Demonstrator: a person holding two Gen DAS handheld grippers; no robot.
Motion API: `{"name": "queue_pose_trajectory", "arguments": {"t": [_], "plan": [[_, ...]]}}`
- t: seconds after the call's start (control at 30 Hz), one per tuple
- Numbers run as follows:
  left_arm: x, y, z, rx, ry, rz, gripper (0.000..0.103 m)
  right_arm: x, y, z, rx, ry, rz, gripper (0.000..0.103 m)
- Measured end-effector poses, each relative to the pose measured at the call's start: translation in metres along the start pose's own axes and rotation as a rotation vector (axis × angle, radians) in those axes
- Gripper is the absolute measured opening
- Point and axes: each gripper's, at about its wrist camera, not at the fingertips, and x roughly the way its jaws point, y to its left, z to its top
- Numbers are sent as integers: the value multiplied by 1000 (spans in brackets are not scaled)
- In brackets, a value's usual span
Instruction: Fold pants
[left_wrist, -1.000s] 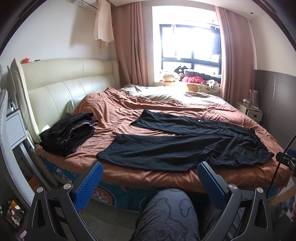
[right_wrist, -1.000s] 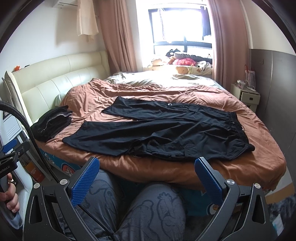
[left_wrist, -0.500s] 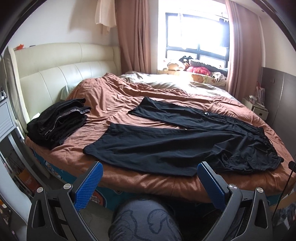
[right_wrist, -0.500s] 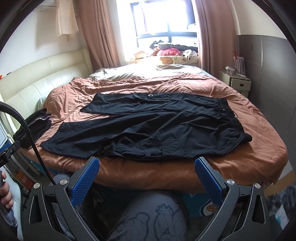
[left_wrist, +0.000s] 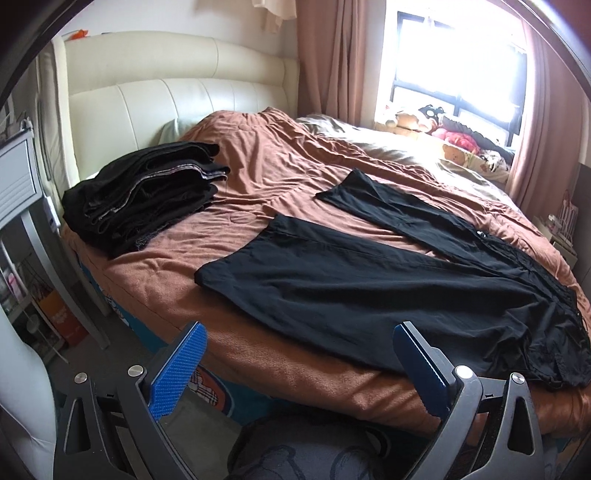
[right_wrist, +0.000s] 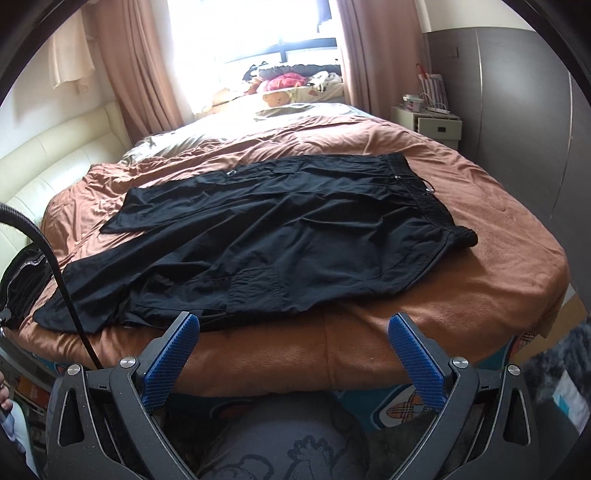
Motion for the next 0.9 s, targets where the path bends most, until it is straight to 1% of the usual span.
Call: {"name": "queue_pose_trajectory", "arguments": {"t": [0.07,0.1,0.13,0.23,0.3,0.33,0.4,0.47,0.6,0.67,0.8,0.9], "plan": [[11,5,3,-20,12,0,101,6,-2,0,14,14,-3,100],[17,7,4,-30,18,-2,100,12,-4,2,23,26,4,92],[23,10,5,-37,25,-1,99,17,-5,2,33,39,7,88],[43,19,7,-69,59,2,96,26,-5,5,50,56,-11,88],[56,27,7,-98,80,6,90,34,-6,8,58,65,-24,88],[62,31,8,-106,90,21,89,37,-6,9,65,68,-28,88],[74,38,8,-118,102,51,81,44,-7,13,83,78,-36,88],[85,45,8,-139,119,47,79,48,-9,14,96,85,-43,88],[110,56,7,-169,162,72,74,60,-9,20,111,103,-69,88],[120,62,7,-188,178,73,71,66,-10,22,122,111,-80,88],[140,74,7,-231,208,72,65,77,-17,20,151,131,-103,79],[148,81,10,-246,202,85,62,81,-24,19,179,137,-106,79]]}}
